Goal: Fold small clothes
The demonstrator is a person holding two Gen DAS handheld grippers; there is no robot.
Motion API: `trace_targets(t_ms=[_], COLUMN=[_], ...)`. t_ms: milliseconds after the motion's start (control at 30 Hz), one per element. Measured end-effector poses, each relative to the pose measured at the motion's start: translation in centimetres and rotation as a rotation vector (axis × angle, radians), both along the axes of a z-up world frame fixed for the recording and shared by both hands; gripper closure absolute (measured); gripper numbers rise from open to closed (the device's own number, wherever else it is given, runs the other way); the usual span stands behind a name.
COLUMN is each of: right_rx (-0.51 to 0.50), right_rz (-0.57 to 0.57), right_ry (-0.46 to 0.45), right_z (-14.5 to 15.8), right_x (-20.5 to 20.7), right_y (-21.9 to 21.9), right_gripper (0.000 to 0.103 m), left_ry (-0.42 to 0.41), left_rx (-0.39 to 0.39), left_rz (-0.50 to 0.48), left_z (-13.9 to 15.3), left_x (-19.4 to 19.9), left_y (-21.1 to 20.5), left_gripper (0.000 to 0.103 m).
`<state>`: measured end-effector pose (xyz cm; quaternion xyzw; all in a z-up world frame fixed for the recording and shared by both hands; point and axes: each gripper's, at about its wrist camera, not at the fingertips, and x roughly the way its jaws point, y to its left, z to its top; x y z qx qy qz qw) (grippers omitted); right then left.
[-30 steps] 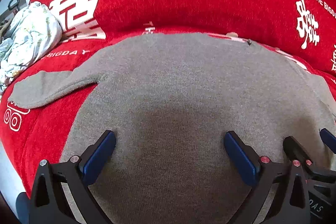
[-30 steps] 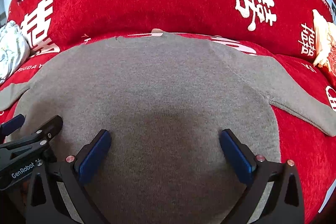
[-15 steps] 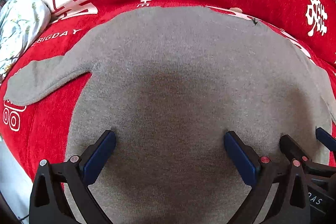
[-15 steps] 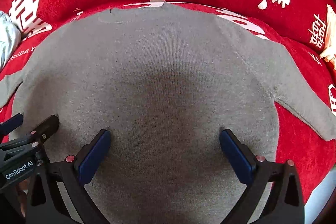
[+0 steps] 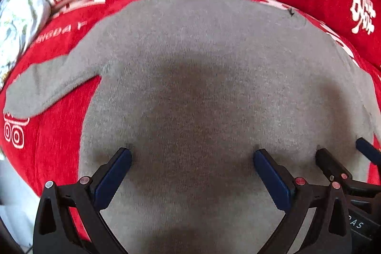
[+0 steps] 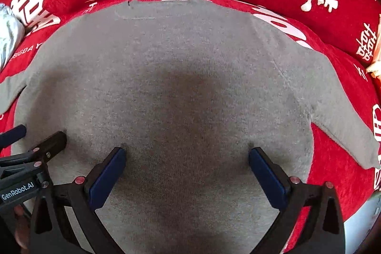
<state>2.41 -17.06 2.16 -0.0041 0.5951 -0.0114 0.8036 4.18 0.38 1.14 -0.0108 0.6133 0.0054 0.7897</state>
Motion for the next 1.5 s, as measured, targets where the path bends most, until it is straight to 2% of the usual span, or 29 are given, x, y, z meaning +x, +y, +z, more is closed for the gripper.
trace_targets(t_ms=[67, 300, 767, 1067, 1500], right_rx=[0.023, 0.028, 0.013, 0.015, -0.005], right_rz=[-0.010, -0.031, -0.118, -0.177, -0.257], right_ry=[-0.002, -0.071, -0.174, -0.195, -0.202], right_z=[0.7, 3.9, 6.9, 7.5, 6.7], right_x=[0.3, 1.1, 1.3, 1.2, 0.2], right_y=[-0.2, -0.7, -4.5, -8.2, -13.5], right_gripper=[0.000, 0.000, 0.000, 0.000, 0.000], left_ry=[0.006, -0.033, -0.096, -0.103, -0.102], left_rx=[-0.020, -0.004, 0.058, 0.080, 0.121], left_rz=[0.020, 0.030, 0.020, -0.012, -0.083], left_z=[0.7, 3.1, 5.6, 5.9, 5.5], left_x=[0.1, 0.5, 1.4, 1.6, 1.6], left_y=[0.3, -0.2, -3.6, -6.9, -12.1], left_gripper=[0.000, 0.000, 0.000, 0.000, 0.000])
